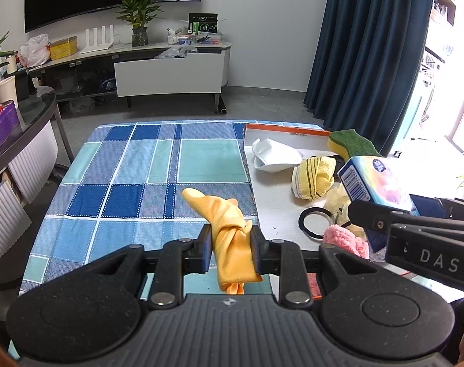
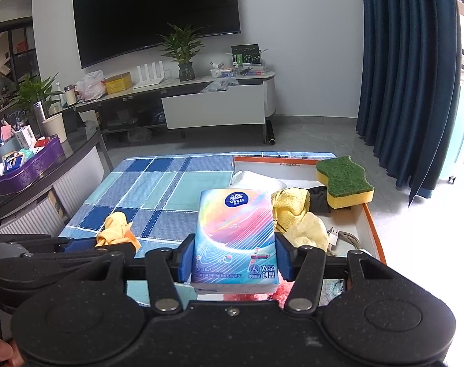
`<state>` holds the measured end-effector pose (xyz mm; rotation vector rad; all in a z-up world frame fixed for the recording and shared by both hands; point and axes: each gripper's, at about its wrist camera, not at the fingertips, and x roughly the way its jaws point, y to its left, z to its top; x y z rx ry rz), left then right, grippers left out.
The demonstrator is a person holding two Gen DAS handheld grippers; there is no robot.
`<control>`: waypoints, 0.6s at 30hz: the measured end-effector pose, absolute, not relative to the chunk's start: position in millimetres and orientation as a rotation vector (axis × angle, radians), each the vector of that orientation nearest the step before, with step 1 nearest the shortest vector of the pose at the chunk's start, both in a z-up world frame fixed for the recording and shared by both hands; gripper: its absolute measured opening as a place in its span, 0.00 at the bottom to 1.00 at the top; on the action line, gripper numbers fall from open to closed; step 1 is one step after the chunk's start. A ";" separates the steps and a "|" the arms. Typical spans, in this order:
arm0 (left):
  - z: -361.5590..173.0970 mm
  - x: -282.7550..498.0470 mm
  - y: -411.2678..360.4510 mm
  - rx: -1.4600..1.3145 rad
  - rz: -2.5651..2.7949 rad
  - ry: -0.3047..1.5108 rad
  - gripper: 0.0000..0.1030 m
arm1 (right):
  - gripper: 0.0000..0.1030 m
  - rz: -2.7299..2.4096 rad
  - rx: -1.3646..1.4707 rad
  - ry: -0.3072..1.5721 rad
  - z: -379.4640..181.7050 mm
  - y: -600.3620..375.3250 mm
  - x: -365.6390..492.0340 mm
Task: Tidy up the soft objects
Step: 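Carry the yellow glove and the tissue pack over the white box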
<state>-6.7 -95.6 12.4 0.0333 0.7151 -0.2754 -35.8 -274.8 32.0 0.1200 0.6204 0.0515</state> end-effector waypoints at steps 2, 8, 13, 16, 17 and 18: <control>12.0 -7.0 -96.7 0.034 -0.278 0.717 0.26 | 0.62 0.046 0.122 0.621 32.5 -275.6 -36.8; 11.4 -7.3 -99.0 0.035 -0.285 0.719 0.26 | 0.62 0.035 0.127 0.621 32.6 -279.1 -37.9; 11.1 -7.4 -103.4 0.039 -0.297 0.720 0.26 | 0.62 0.021 0.136 0.622 31.0 -284.8 -40.9; 11.3 -7.2 -108.0 0.044 -0.308 0.720 0.26 | 0.62 0.011 0.141 0.622 30.8 -289.0 -42.4; 11.4 -6.9 -109.4 0.045 -0.312 0.719 0.26 | 0.62 0.007 0.143 0.622 30.6 -290.6 -42.8; 11.5 -6.7 -111.0 0.046 -0.316 0.719 0.26 | 0.62 0.003 0.146 0.621 30.3 -292.8 -43.4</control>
